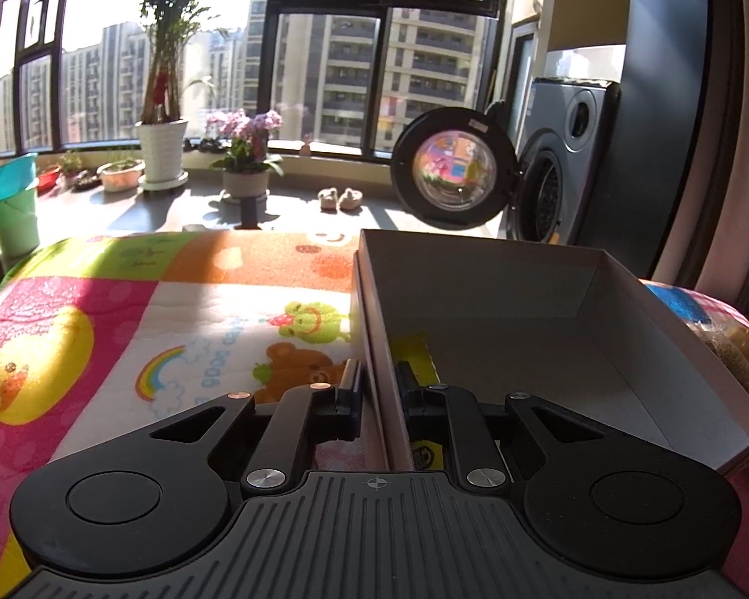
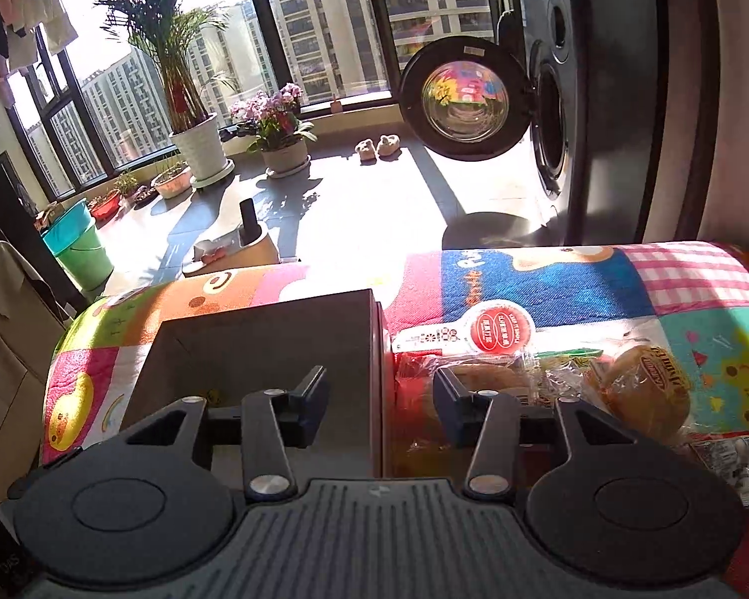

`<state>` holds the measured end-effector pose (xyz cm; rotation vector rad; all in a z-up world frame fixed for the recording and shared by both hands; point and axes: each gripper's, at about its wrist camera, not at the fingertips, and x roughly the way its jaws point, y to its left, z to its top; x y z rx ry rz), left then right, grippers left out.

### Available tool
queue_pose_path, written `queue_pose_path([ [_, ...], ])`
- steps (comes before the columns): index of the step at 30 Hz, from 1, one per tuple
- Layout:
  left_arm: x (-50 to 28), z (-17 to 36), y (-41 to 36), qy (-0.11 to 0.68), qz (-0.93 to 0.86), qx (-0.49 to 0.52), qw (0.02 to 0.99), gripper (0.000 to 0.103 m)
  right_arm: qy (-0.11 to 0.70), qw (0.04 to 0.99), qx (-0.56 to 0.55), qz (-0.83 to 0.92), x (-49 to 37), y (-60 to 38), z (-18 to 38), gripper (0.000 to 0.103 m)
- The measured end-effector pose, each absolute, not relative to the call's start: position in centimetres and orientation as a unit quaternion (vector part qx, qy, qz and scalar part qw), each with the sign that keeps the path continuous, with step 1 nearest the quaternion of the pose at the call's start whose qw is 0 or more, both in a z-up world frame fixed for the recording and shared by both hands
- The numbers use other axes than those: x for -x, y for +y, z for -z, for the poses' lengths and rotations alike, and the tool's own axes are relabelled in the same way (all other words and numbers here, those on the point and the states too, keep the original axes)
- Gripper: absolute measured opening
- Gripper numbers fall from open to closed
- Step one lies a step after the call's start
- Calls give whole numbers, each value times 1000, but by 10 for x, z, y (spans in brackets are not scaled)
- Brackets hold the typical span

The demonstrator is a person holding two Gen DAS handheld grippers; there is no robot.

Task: Organize objects
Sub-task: 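Open the right tool to drop the yellow stick into the box, then move the right tool over the mat toward the pink Volcano box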

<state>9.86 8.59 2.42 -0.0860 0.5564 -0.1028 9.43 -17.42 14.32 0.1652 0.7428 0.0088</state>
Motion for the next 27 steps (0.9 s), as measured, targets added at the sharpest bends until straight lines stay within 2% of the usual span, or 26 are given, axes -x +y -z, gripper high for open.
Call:
queue_pose_path([
  [4,-98,-24,84,274,49,42,960,16,370,923,-65,88,-83,-227,-126,49],
  [11,-98,-24,83,273,49,42,960,16,403,894,-104,163,-83,-279,-78,50],
  [22,-98,-24,83,274,49,42,960,16,430,882,-165,101,-64,-263,-67,50],
  [27,-101,-20,81,283,48,39,957,16,439,882,-158,67,-45,-236,-59,54],
])
